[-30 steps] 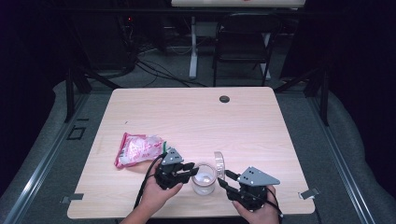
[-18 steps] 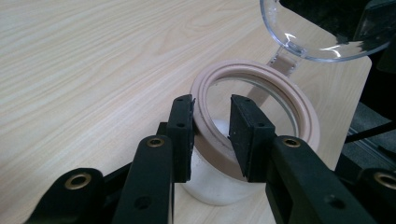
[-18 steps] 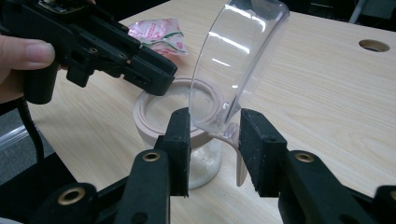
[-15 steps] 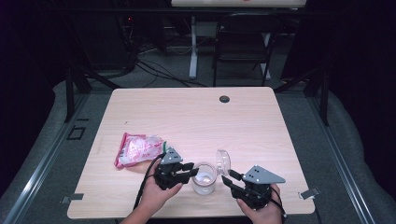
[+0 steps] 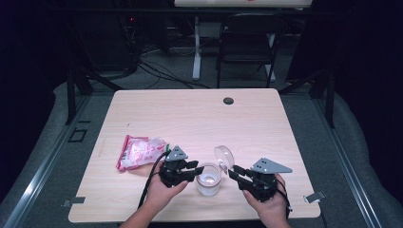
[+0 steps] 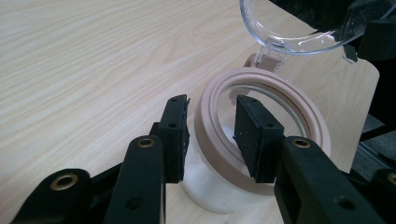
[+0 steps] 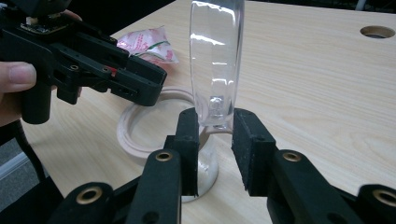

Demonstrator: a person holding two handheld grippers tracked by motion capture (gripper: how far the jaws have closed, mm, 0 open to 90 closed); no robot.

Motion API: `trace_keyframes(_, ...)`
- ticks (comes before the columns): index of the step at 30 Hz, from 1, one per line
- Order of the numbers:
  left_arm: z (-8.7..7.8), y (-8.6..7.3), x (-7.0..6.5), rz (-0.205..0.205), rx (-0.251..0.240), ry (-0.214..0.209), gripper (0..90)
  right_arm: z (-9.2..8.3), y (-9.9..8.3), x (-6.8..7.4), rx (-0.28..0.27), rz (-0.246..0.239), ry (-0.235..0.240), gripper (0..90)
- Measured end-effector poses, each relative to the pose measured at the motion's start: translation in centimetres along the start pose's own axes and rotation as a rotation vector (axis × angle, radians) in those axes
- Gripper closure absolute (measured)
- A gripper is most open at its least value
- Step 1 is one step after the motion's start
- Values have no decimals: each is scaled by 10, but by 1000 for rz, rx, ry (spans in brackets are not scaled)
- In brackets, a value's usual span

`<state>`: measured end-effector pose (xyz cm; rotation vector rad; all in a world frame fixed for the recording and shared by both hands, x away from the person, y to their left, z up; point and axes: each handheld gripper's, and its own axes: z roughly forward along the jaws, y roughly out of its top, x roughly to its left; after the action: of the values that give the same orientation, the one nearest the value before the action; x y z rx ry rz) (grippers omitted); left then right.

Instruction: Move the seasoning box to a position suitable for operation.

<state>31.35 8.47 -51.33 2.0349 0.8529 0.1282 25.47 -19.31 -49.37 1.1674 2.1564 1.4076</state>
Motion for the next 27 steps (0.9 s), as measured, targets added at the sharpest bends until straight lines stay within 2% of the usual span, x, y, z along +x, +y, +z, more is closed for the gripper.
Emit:
trace_keyframes(2, 3, 2, 4, -23, -8, -7, 672, 4, 3, -4, 6, -1, 3, 735)
trace_keyframes(5, 4, 2, 6, -33, 3, -20, 702, 7, 5, -6, 8, -3, 7, 751)
trace_keyframes(7, 4, 2, 7, -29, 2, -25, 712, 11, 7, -8, 11, -4, 13, 833)
trace_keyframes(8, 3, 2, 6, -15, 7, -25, 726, 14, 8, -9, 16, 1, 10, 825)
trace_keyframes(13, 3, 1, 5, -13, -3, -13, 727, 23, 11, -13, 27, -1, 2, 823)
trace_keyframes(16, 3, 0, 5, -15, -5, -13, 726, 26, 11, -16, 25, 10, -11, 807)
trace_keyframes(17, 3, 0, 5, -17, -8, -12, 724, 29, 11, -19, 10, 30, -8, 777)
trace_keyframes(19, 4, 0, 5, -20, -10, -13, 723, 30, 11, -20, 8, 38, -4, 772)
trace_keyframes(25, 7, 0, 5, -18, -17, -12, 720, 35, 13, -21, 5, 42, -5, 730)
trace_keyframes(27, 7, 0, 5, -13, -14, -8, 721, 40, 14, -21, -23, 53, -12, 660)
